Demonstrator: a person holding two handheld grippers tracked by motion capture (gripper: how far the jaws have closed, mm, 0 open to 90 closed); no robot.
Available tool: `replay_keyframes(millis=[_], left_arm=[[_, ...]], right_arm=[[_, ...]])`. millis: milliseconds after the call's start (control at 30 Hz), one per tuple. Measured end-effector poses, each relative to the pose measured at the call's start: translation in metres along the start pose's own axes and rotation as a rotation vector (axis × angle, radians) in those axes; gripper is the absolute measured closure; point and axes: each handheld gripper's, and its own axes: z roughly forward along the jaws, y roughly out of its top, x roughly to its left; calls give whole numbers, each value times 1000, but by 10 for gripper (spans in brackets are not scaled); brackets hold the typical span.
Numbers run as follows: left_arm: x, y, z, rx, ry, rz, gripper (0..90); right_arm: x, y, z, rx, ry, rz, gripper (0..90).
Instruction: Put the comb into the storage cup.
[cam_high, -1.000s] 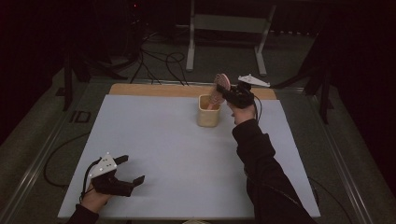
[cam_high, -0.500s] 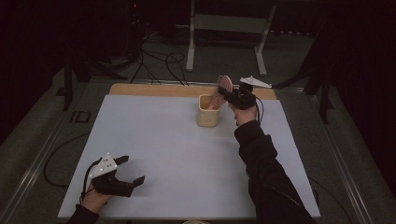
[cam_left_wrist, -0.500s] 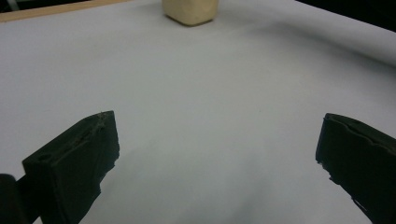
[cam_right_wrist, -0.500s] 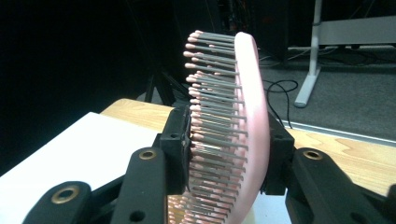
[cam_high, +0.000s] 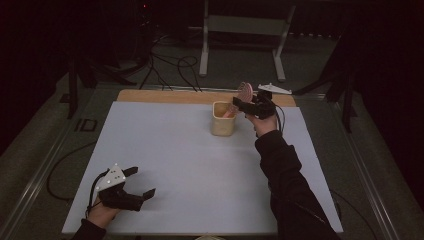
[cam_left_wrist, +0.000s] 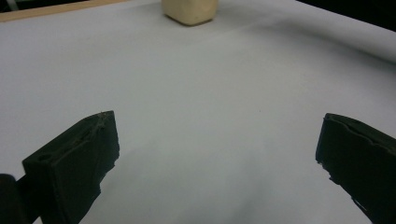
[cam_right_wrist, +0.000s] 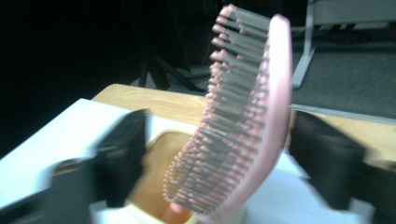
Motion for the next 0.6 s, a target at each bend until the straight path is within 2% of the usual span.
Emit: replay_keyframes(millis=[67, 267, 600], left_arm=[[0, 0, 0, 0, 1, 0, 1], [0, 0, 0, -1, 2, 0, 1], [0, 1, 0, -1, -1, 2, 1]], right_arm=[[-1, 0, 0, 13, -22, 2, 85], [-2, -1, -4, 25, 0, -8, 75], [-4, -4, -9, 33, 3, -11, 76]])
